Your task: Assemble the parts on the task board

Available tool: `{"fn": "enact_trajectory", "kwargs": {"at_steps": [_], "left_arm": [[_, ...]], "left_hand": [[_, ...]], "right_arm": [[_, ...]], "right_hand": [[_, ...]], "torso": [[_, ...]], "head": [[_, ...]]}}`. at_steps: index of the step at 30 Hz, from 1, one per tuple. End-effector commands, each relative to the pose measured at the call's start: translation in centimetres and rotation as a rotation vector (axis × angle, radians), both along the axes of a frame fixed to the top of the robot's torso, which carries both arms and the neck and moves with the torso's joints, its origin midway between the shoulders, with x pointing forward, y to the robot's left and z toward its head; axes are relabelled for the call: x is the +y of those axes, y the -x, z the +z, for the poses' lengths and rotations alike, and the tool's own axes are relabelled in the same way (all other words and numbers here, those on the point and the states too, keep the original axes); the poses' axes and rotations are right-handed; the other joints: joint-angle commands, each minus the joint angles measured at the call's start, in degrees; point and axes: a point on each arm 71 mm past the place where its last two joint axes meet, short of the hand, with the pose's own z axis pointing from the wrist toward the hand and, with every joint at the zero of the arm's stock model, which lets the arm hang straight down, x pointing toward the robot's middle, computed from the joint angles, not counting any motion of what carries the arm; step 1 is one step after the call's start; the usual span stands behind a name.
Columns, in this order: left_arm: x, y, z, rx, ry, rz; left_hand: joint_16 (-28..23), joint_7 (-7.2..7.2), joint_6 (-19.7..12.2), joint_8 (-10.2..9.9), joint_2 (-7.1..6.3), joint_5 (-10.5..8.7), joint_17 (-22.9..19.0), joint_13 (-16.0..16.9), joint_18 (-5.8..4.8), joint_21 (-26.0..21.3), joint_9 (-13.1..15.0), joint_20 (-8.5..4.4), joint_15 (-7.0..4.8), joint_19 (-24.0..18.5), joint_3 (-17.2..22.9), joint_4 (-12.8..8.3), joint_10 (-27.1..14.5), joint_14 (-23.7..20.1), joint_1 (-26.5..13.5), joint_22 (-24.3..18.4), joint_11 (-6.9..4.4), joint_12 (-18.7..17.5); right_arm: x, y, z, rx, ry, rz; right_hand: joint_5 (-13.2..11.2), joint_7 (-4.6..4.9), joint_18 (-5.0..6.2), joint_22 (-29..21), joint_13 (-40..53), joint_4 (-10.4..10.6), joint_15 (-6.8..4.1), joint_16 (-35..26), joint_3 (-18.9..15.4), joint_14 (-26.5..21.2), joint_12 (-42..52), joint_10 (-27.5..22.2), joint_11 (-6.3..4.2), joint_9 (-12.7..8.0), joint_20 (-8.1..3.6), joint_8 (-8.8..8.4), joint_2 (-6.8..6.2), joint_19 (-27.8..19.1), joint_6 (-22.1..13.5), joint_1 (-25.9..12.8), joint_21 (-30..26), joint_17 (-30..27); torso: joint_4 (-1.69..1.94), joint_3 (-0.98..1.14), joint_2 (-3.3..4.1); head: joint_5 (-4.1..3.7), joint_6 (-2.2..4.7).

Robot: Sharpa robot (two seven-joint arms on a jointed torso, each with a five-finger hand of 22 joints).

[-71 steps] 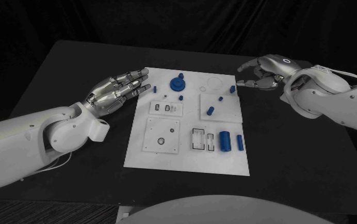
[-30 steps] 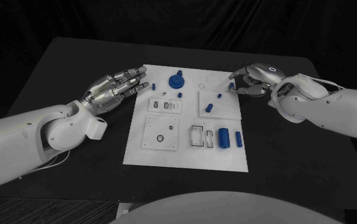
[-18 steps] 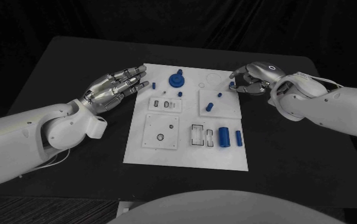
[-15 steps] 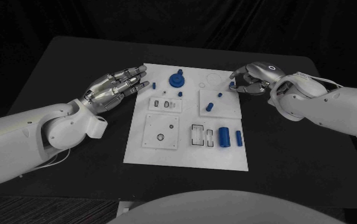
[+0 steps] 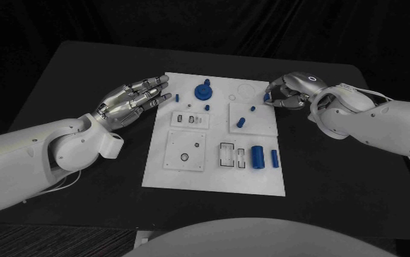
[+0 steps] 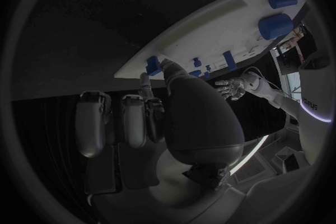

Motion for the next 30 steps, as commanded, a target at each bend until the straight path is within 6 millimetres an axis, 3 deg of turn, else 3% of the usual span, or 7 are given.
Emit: {"fn": "enact_trajectory", "kwargs": {"at_steps": [1,12,18,22,26,30], "left_arm": [[-0.16,0.11,0.08,-0.006,0.020,-0.013],[-0.24,0.17,0.04,-0.005,0.026,-0.019],[-0.24,0.20,-0.01,-0.004,0.026,-0.021],[-0.25,0.21,-0.04,-0.002,0.026,-0.022],[-0.21,0.21,-0.09,0.000,0.024,-0.022],[-0.12,0.23,-0.12,0.002,0.022,-0.020]], "left_hand": [[0.10,0.01,-0.17,0.16,-0.37,-0.30,0.03,0.02,0.66,0.14,0.02,0.20,0.50,-0.02,0.43,0.05,-0.05,0.09,-0.42,0.07,0.24,0.04],[0.13,0.03,-0.07,0.20,-0.35,-0.31,0.04,0.02,0.65,0.14,0.03,0.23,0.52,-0.01,0.65,-0.02,-0.07,0.10,-0.47,0.07,0.27,0.09],[0.13,0.03,-0.07,0.20,-0.35,-0.31,0.04,0.02,0.65,0.14,0.03,0.23,0.52,-0.01,0.65,-0.02,-0.07,0.10,-0.47,0.07,0.27,0.09],[0.13,0.03,-0.07,0.20,-0.35,-0.31,0.04,0.02,0.65,0.14,0.03,0.23,0.52,-0.01,0.65,-0.02,-0.07,0.10,-0.47,0.07,0.27,0.09],[0.13,0.03,-0.07,0.20,-0.35,-0.31,0.04,0.02,0.65,0.14,0.03,0.23,0.52,-0.01,0.65,-0.02,-0.07,0.10,-0.47,0.07,0.27,0.09],[0.13,0.03,-0.07,0.20,-0.35,-0.31,0.04,0.02,0.65,0.14,0.03,0.23,0.52,-0.01,0.65,-0.02,-0.07,0.10,-0.47,0.07,0.27,0.09]], "right_arm": [[-0.17,-0.02,-0.25,0.013,0.006,-0.024],[0.33,-0.13,-0.43,-0.012,-0.006,-0.010],[0.54,-0.17,-0.54,-0.027,-0.013,-0.010],[0.58,-0.18,-0.61,-0.036,-0.017,-0.017],[0.60,-0.13,-0.59,-0.046,-0.023,-0.021],[0.70,-0.04,-0.44,-0.063,-0.032,-0.019]], "right_hand": [[-0.32,-0.09,0.27,12.95,13.75,-0.51,0.45,0.00,0.00,4.22,-0.20,5.27,0.25,0.42,0.35,0.44,-0.07,3.09,0.22,0.45,-0.28,6.25],[-0.35,-0.40,0.29,12.93,13.70,-1.97,0.25,-0.01,-0.37,4.21,-0.22,5.24,0.02,6.03,0.19,3.05,0.60,3.05,-0.37,1.60,-0.35,6.25],[0.22,-0.64,0.31,12.91,13.62,-2.69,0.11,-0.05,-0.73,4.20,-0.26,5.19,-0.22,12.19,0.02,6.01,1.47,3.01,-1.14,1.74,-0.46,6.20],[0.64,-0.62,0.35,12.86,13.55,-2.79,0.08,-0.09,-0.62,4.19,-0.29,5.15,-0.20,13.69,0.01,7.44,2.07,2.95,-1.32,1.80,-0.62,6.12],[5.36,-0.78,0.43,12.75,13.55,-3.35,-0.03,-0.08,0.27,4.20,-0.30,5.14,-0.35,16.09,-0.10,10.42,2.96,2.80,-1.67,2.50,-0.98,6.16],[7.68,-0.84,0.42,12.76,13.56,-3.72,-0.08,-0.09,0.95,4.20,-0.29,5.14,-0.40,17.01,-0.15,11.83,3.15,2.82,-1.22,2.99,-0.96,6.15]], "torso": [[0.05,0.01,0.01],[-0.03,0.01,0.00],[0.00,0.01,0.01],[0.03,0.02,0.01],[-0.02,0.02,0.01],[0.02,-0.01,0.00]], "head": [[-0.14,0.02],[-0.10,0.02],[-0.13,0.02],[-0.11,0.02],[0.05,0.02],[0.16,0.02]]}}
